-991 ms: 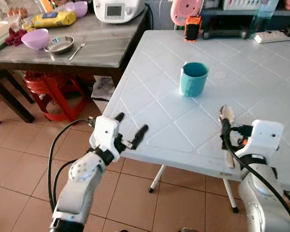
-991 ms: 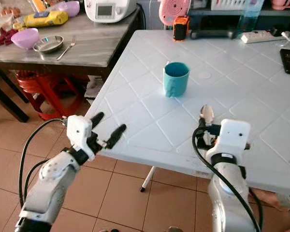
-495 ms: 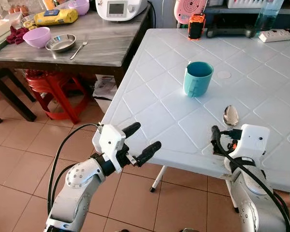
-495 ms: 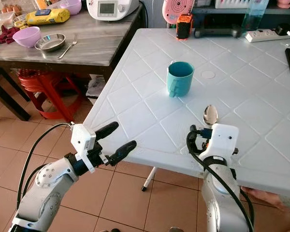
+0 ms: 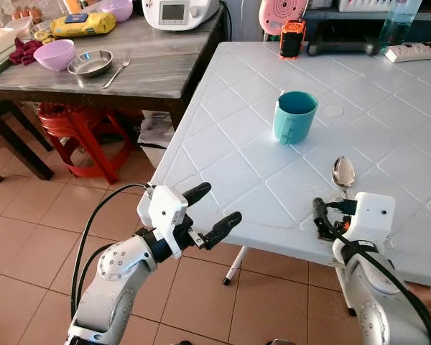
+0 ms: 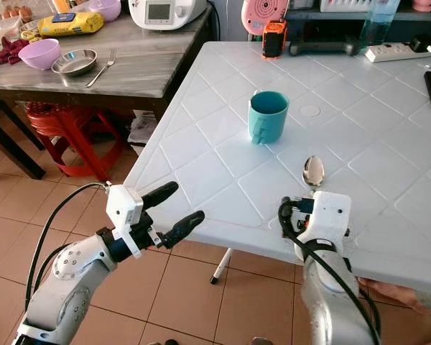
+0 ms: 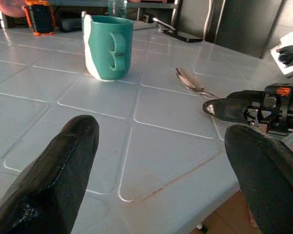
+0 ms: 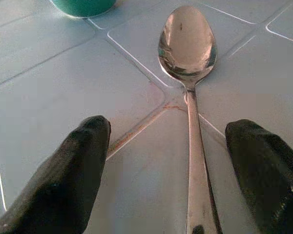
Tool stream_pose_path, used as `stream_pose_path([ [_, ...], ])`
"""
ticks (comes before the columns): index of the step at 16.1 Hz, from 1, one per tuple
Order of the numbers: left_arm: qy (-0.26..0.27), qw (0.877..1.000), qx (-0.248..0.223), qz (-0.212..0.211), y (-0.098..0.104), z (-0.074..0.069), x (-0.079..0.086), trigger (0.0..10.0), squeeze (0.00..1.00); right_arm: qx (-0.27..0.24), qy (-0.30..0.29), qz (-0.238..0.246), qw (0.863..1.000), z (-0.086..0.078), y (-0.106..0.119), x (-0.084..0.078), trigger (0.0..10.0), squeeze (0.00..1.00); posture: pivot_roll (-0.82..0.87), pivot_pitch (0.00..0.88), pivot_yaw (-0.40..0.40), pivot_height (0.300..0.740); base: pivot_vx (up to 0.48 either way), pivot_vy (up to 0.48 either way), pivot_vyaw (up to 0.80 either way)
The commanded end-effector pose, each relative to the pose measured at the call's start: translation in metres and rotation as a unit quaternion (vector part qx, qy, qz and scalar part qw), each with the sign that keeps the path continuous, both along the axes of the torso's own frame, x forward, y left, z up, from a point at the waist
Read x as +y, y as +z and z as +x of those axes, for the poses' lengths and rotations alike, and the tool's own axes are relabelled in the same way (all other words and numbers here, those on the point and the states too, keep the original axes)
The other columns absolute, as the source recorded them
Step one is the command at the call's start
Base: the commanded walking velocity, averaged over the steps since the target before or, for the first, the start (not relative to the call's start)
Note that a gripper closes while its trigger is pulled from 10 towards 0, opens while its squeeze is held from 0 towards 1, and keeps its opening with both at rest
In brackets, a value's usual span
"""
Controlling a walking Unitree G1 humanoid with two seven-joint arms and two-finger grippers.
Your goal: Setting the table
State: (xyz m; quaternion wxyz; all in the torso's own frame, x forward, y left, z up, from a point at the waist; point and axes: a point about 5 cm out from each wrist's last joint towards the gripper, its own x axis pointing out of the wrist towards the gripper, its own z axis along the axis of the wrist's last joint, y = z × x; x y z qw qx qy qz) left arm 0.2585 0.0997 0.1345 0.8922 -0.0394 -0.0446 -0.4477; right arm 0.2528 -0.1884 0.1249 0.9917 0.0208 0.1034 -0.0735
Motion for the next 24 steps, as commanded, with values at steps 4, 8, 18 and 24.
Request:
stream_pose_path([
  [4,-0.008,1.0,-0.01,0.006,0.0,-0.002,0.002,10.0,0.0,0.065,0.0,0.006,0.998,-0.008,-0.021,-0.005,0.4,0.0,-0.19,0.167,0.112,0.74,0.0,0.0,0.0],
  [8,-0.002,1.0,-0.012,0.005,0.0,-0.003,0.001,10.0,0.0,0.076,-0.015,0.002,0.997,-0.011,-0.023,-0.015,0.2,0.0,-0.19,0.17,0.112,0.74,0.0,0.0,0.0],
  [18,0.005,1.0,-0.018,0.014,0.0,-0.001,0.001,10.0,0.0,0.081,-0.03,-0.01,0.996,-0.011,-0.021,-0.031,0.0,0.0,-0.19,0.168,0.118,0.74,0.0,0.0,0.0],
  [24,0.006,1.0,-0.02,0.019,0.0,0.0,0.001,10.0,0.0,0.078,-0.03,-0.004,0.996,-0.01,-0.022,-0.031,0.0,0.0,-0.19,0.168,0.121,0.74,0.0,0.0,0.0],
])
